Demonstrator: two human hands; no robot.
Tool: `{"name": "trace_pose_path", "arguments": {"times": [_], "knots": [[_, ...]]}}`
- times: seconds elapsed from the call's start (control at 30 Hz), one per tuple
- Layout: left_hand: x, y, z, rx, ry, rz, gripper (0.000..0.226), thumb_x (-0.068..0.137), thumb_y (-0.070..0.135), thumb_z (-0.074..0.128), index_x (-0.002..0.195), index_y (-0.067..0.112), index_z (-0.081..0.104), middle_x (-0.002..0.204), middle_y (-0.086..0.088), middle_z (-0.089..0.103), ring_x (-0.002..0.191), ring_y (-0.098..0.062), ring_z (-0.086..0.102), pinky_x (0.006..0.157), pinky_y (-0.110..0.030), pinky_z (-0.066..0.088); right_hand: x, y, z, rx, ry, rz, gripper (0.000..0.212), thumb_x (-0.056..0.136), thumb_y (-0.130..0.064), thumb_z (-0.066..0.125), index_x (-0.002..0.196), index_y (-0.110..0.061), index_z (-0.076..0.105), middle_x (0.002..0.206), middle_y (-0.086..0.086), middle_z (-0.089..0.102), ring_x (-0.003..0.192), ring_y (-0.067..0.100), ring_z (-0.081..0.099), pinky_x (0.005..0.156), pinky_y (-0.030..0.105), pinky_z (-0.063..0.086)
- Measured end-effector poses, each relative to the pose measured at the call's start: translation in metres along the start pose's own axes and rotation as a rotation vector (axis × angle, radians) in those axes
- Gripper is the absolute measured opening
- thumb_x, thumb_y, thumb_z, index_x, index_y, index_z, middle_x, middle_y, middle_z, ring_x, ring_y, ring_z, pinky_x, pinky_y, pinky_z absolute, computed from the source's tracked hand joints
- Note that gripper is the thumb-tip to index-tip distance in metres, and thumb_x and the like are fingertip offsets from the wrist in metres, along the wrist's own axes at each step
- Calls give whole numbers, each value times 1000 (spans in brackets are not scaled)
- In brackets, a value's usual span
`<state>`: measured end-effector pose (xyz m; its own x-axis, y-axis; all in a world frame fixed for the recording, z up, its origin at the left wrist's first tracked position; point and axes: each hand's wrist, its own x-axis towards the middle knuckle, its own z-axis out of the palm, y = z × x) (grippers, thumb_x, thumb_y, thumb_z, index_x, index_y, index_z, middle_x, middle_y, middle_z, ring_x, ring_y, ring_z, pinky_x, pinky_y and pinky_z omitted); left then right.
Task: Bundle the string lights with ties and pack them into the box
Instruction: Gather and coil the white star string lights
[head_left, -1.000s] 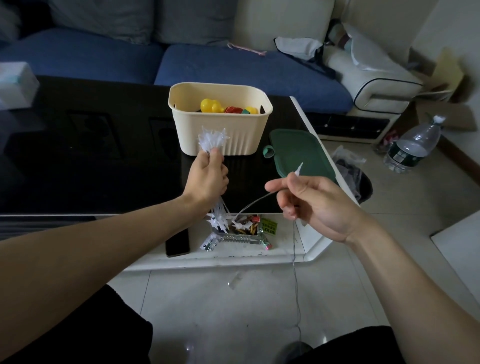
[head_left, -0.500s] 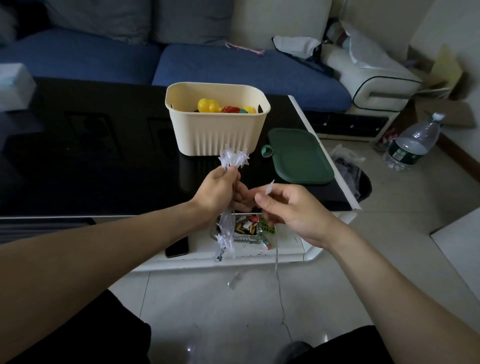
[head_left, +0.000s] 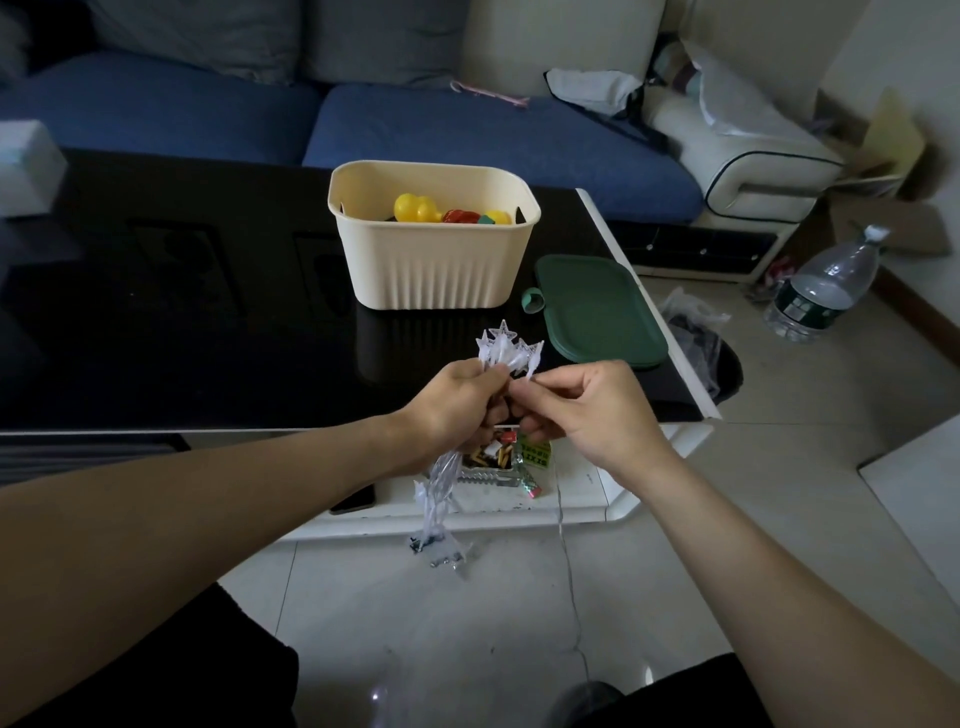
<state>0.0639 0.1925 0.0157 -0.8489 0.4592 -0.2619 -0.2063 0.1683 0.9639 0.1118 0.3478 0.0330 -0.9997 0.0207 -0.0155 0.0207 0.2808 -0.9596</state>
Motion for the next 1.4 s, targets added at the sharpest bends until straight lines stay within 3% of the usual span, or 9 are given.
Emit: {"name": "trace_pose_path", "arguments": {"times": [0.23,0.43,0.7,0.87,0.97,1.03,1.1,1.17,1.4], "knots": [[2,-1,1,-88,-35,-35,31,105,22,35,76,14,43,55,-1,39,39,-12,27,44,-21,18,0,-2,12,24,262,3,21,75,-24,88,83,-10,75,67,7,75,59,20,73,60,39,63],[-2,3,2,-96,10,-29,41,106,23,35,66,12,40,54,-3,35,40,-13,25,45,-22,17,0,1,24,-57,318,-127,6,85,-11,80,88,-15,78,72,0,76,63,16,74,65,39,64],[-4,5,1,-110,33,-29,41,106,23,33,67,14,38,55,-4,34,44,-13,24,47,-24,17,2,-7,36,-170,469,-99,4,79,-13,81,78,-16,77,64,-6,72,58,8,70,60,36,63],[-8,6,1,-106,24,-52,41,105,23,33,66,14,37,56,-5,34,45,-14,25,50,-27,15,4,-4,41,-229,415,-159,6,82,-8,79,84,-15,80,67,-9,71,60,4,69,60,25,60],[-8,4,-4,-109,54,-51,40,106,21,31,67,15,36,57,-5,31,45,-14,24,49,-26,15,3,0,41,-299,306,-184,18,87,-6,74,101,-15,80,87,-4,74,72,3,69,66,10,53],[-7,4,-8,-124,91,-44,37,106,20,31,69,15,35,56,-5,30,44,-13,25,49,-26,16,5,4,43,-270,235,-140,28,89,-7,72,112,-21,77,101,-1,69,80,6,69,72,16,57],[-5,4,-11,-150,138,-35,35,105,18,33,71,14,36,54,-5,31,39,-13,26,47,-25,17,7,6,45,-200,163,-68,39,89,-5,70,120,-29,73,104,0,63,83,11,69,76,29,61],[-4,5,-11,-162,163,-26,35,105,18,35,70,14,39,51,-2,33,37,-12,27,47,-23,17,6,5,47,-150,116,-39,47,89,0,66,125,-29,70,103,1,63,83,12,68,77,31,60],[-2,8,-9,-164,226,59,33,106,24,40,76,12,46,40,9,34,32,-7,28,37,-17,24,3,1,46,105,178,51,19,89,-3,73,95,-17,63,87,12,71,68,24,72,64,32,60]]}}
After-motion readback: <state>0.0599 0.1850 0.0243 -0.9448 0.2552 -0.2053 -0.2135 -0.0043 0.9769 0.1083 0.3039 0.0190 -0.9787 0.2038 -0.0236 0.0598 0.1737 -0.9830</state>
